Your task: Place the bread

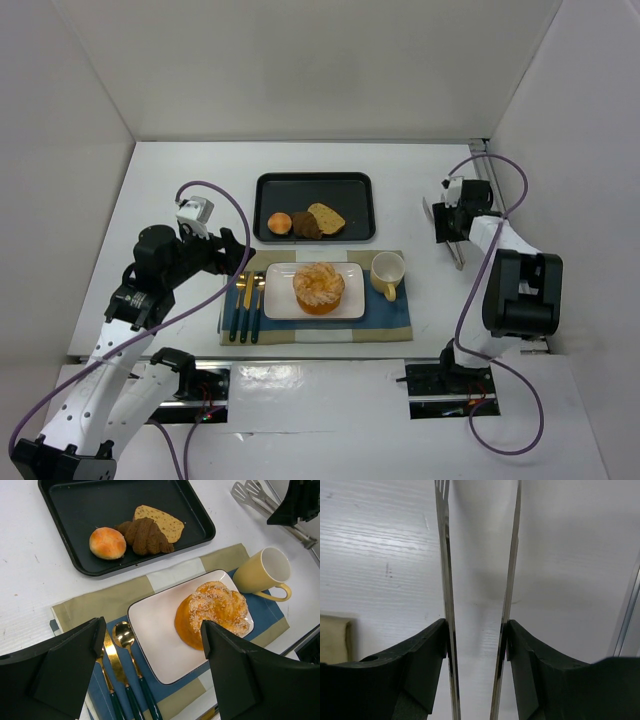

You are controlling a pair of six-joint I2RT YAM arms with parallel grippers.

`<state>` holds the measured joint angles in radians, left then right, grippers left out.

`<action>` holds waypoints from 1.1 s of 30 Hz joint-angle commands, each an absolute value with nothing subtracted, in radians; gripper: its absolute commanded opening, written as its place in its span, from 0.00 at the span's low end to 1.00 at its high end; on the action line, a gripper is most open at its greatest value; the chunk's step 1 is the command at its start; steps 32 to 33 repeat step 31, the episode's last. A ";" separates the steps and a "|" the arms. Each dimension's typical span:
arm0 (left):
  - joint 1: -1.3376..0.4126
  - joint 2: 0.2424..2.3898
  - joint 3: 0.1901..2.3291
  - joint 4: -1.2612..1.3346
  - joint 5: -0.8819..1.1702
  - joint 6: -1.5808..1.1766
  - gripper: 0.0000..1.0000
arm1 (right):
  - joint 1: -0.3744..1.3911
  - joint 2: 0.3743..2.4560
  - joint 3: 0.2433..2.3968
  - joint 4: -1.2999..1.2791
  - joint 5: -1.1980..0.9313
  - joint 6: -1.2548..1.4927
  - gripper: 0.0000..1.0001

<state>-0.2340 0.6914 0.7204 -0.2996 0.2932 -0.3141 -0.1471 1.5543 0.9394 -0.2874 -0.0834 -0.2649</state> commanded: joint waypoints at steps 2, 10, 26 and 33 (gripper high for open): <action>-0.236 0.687 0.739 -0.267 0.295 -0.295 0.95 | -0.153 1.617 0.968 -0.238 -0.011 -0.247 0.58; -0.236 0.687 0.739 -0.267 0.295 -0.295 0.95 | -0.164 1.684 0.988 -0.304 -0.038 -0.279 0.81; -0.236 0.696 0.739 -0.267 0.295 -0.295 1.00 | -0.219 1.401 1.026 -0.524 -0.230 -0.275 1.00; -0.236 0.696 0.739 -0.256 0.305 -0.285 1.00 | -0.219 1.203 0.970 -0.471 -0.270 -0.192 1.00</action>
